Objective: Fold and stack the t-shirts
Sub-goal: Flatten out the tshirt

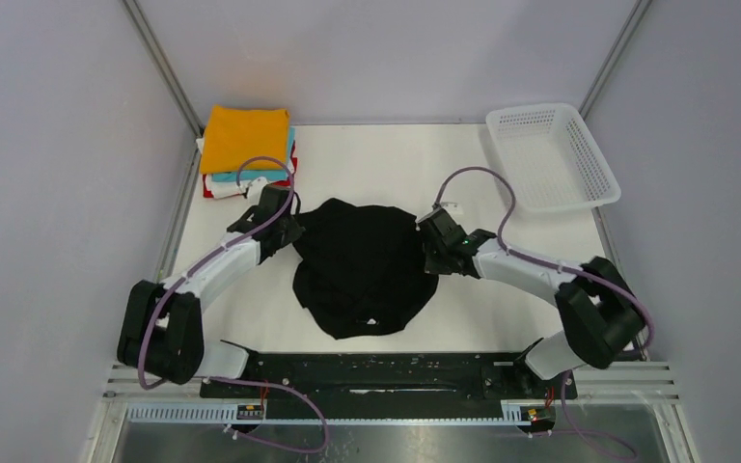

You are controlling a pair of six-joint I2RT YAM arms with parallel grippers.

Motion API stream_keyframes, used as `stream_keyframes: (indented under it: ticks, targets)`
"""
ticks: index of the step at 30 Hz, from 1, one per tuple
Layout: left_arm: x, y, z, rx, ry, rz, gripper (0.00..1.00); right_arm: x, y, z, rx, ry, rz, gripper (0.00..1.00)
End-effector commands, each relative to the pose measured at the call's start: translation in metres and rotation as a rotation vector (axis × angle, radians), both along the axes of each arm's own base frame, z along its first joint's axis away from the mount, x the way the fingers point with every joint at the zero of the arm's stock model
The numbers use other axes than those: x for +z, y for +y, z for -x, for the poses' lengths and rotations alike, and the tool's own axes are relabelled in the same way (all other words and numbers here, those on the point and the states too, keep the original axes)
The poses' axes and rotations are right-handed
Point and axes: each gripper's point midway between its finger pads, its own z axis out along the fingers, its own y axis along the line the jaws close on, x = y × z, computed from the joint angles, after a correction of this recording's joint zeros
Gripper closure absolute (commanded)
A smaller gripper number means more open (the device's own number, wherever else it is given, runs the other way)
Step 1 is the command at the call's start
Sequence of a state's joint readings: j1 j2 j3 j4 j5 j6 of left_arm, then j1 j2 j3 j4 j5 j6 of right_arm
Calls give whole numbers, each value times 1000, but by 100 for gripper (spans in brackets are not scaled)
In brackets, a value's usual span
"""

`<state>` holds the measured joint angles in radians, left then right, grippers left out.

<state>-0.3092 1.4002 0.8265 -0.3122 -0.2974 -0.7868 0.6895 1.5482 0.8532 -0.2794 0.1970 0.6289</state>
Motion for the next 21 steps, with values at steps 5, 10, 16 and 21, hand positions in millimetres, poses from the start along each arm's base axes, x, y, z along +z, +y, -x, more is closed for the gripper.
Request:
stream_keyframes:
  ticks: [5, 10, 16, 21]
  targets:
    - [135, 18, 2, 63, -388, 52, 100, 144, -60, -31, -121, -455, 101, 100]
    - [233, 33, 38, 65, -665, 113, 100, 242, -77, -24, -111, -696, 26, 100]
    - [333, 53, 107, 52, -972, 186, 100, 359, -101, 14, -79, -959, -148, 100]
    - [386, 74, 166, 61, -1169, 216, 100, 436, -131, 52, -66, -1126, -210, 100]
